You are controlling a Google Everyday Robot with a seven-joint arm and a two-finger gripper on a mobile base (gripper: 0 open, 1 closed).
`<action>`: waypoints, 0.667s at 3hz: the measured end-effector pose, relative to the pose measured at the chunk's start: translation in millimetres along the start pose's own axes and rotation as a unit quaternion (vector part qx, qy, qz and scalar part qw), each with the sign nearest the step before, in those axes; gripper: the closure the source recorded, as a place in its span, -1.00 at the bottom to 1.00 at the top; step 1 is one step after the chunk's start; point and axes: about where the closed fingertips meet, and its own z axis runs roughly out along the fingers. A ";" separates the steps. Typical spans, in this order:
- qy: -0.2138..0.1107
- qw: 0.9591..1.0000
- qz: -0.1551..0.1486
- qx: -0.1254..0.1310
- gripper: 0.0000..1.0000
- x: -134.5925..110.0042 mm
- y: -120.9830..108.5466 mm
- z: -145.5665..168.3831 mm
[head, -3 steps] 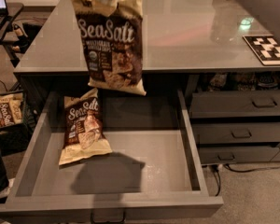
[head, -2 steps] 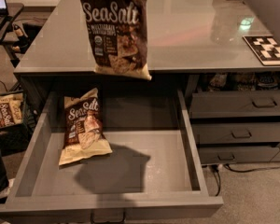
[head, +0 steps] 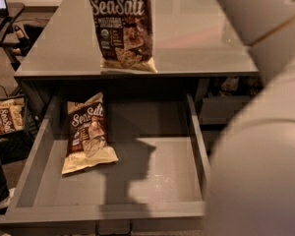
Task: Pick brown chip bag from top drawer and place on counter
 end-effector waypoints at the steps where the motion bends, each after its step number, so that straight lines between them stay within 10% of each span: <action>1: 0.003 1.000 -0.005 -0.027 1.00 -4.8 -11.7 33.1; 2: 0.008 0.999 -0.012 -0.043 1.00 -11.4 -20.8 62.2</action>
Offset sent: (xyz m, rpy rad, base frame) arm 0.1023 0.0319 -0.0219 -0.0564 0.1264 0.0547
